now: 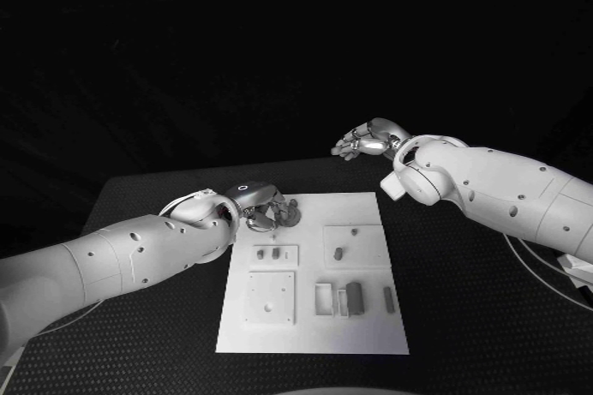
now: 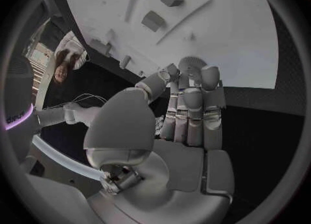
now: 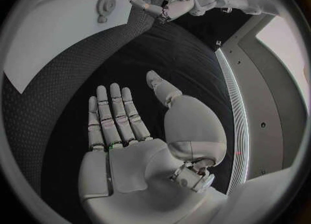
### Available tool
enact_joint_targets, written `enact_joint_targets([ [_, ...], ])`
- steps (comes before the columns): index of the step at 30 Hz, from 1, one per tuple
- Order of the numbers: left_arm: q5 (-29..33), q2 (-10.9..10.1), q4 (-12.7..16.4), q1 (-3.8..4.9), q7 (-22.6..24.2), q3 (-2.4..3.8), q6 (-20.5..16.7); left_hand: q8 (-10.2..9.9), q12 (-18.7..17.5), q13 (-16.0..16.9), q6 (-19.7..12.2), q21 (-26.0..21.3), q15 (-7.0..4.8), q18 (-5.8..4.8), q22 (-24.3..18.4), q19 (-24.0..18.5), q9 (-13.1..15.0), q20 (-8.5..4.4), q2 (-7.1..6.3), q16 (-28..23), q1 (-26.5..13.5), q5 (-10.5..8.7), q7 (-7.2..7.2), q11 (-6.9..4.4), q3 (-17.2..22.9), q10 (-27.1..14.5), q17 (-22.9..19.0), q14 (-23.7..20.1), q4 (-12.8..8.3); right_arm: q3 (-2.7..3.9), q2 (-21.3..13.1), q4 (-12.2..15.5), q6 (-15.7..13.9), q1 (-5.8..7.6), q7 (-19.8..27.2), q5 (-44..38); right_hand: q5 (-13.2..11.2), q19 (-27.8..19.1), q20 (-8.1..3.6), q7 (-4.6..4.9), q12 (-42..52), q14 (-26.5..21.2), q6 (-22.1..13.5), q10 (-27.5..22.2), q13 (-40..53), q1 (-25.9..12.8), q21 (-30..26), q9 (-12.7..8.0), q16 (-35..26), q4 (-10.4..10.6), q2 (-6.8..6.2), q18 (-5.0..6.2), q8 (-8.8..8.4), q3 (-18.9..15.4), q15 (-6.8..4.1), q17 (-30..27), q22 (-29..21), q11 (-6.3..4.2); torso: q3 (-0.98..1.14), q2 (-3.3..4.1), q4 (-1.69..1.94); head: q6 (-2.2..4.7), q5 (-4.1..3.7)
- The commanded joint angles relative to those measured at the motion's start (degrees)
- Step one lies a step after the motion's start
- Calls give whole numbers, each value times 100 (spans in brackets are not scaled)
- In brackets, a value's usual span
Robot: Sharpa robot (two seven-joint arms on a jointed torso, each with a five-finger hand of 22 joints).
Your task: Assemble the parts on the task board
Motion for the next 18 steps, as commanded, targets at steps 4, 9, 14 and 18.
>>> enact_joint_targets([
  [4,-205,-155,59,67,-55,-2,418,-24,-43,12,23,-13,-5,435,104,9,7,-34,37,-5,-54,3,20,8,-9,18,-3,36,37,2,-10,5,48,-1,34,-19,-15,-27,6,45,34,-48,-40,-24,-6,-30,-28,-5,10,8,43,-45,27,12,-12,-7,5,20,6,3,-2,-17,10],
  [9,-315,-245,125,66,-68,-7,450,-25,-45,15,24,-16,-6,434,104,6,8,-36,37,-7,-49,-1,19,7,-8,22,-3,34,33,2,-10,0,53,-1,36,-19,-15,-27,6,45,35,-48,-40,-24,-8,-30,-28,-5,11,7,43,-44,28,12,-12,-8,6,20,-6,7,5,-28,14],
  [14,-360,-301,149,62,-75,-9,476,-25,-47,19,29,-19,-7,431,104,4,9,-38,43,-9,-44,-2,17,6,-6,28,-3,33,31,2,-9,7,64,-1,33,-19,-15,-27,6,45,36,-48,-40,-23,-8,-30,-29,-5,11,8,43,-44,28,13,-12,-8,6,20,-4,11,-3,-18,32],
  [18,-406,-294,126,56,-60,-20,499,-26,-50,21,29,-21,-7,430,104,3,9,-39,42,-10,-41,-3,17,6,-5,28,-3,32,28,2,-5,7,62,-1,34,-23,-15,-27,6,45,36,-48,-40,-23,-9,-31,-29,-6,11,8,44,-44,29,13,-12,-8,6,20,-1,8,-7,-21,46],
])
